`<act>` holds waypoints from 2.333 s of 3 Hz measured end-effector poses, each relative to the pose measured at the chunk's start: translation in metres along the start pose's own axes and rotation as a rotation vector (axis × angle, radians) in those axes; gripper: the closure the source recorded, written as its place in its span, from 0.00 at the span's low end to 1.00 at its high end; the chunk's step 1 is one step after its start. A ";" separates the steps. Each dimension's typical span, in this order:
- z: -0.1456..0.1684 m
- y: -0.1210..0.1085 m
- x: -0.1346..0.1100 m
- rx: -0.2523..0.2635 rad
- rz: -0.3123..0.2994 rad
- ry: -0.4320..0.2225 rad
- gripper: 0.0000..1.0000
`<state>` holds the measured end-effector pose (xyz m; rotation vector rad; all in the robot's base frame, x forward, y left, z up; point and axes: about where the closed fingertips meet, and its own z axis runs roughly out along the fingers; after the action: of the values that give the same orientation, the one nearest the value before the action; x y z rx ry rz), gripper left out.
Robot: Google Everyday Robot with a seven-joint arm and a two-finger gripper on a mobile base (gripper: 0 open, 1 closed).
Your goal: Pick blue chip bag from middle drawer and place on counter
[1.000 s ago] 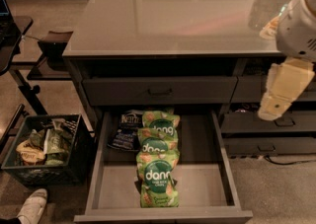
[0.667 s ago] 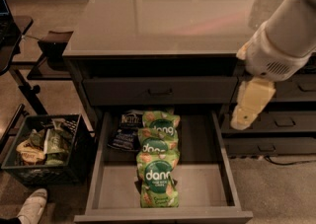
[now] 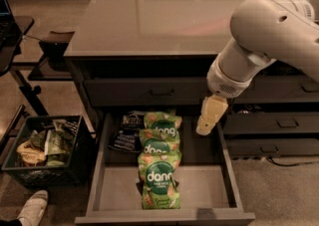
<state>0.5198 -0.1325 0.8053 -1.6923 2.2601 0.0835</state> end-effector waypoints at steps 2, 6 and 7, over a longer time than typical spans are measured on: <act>0.034 -0.003 -0.005 0.005 0.044 -0.021 0.00; 0.219 -0.052 -0.063 -0.109 0.104 -0.072 0.00; 0.226 -0.038 -0.069 -0.132 0.076 -0.100 0.00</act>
Offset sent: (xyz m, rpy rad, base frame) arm 0.0362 0.0334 -0.0925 0.0863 -0.0009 -0.1261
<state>0.6217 -0.0269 0.6157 -1.6266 2.2885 0.3338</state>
